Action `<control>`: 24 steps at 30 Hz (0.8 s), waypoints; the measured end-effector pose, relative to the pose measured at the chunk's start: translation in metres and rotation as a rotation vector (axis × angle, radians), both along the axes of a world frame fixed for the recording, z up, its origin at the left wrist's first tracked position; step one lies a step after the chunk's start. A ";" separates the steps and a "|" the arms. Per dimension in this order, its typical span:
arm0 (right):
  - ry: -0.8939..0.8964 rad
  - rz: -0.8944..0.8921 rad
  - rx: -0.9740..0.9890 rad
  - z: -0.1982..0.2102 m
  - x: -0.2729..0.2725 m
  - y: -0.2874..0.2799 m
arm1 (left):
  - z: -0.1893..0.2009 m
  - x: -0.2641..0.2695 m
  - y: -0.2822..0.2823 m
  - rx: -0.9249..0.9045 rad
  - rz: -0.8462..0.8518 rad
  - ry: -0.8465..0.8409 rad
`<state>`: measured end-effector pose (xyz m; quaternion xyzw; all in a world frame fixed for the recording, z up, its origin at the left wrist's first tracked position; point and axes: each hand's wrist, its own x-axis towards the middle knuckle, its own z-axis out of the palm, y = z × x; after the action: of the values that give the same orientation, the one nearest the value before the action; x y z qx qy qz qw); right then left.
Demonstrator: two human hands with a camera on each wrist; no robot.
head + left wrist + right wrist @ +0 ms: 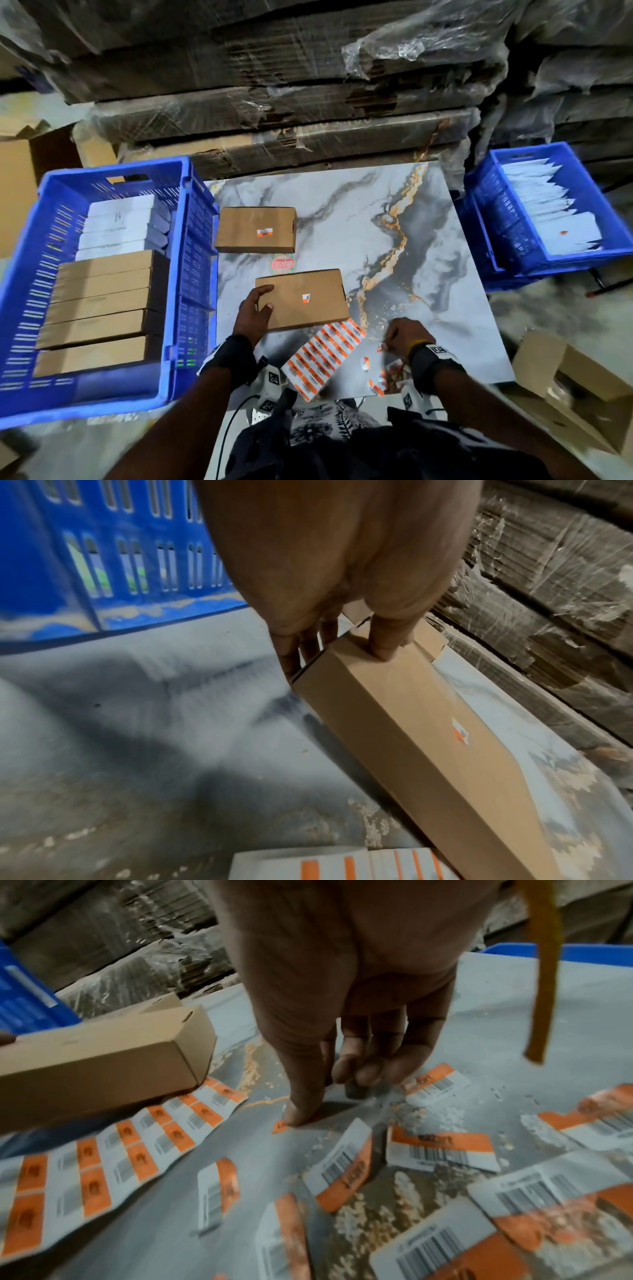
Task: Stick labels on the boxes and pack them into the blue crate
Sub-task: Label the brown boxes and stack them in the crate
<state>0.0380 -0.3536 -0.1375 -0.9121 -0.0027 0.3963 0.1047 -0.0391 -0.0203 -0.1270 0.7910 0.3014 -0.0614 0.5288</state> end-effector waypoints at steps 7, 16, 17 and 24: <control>-0.086 -0.052 0.048 0.018 0.039 0.011 | -0.010 0.002 0.005 0.021 0.031 0.050; -0.279 0.049 0.341 0.033 0.061 0.113 | -0.004 0.011 0.008 0.027 0.071 0.093; -0.277 0.065 0.366 0.032 0.058 0.119 | -0.002 0.012 0.008 0.030 0.074 0.096; -0.206 0.246 0.298 0.036 0.019 0.114 | 0.019 0.013 -0.001 0.317 0.079 0.054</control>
<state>0.0573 -0.2399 -0.1019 -0.9150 -0.1833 0.3059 0.1885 -0.0258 -0.0208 -0.1081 0.8502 0.3523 -0.0135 0.3909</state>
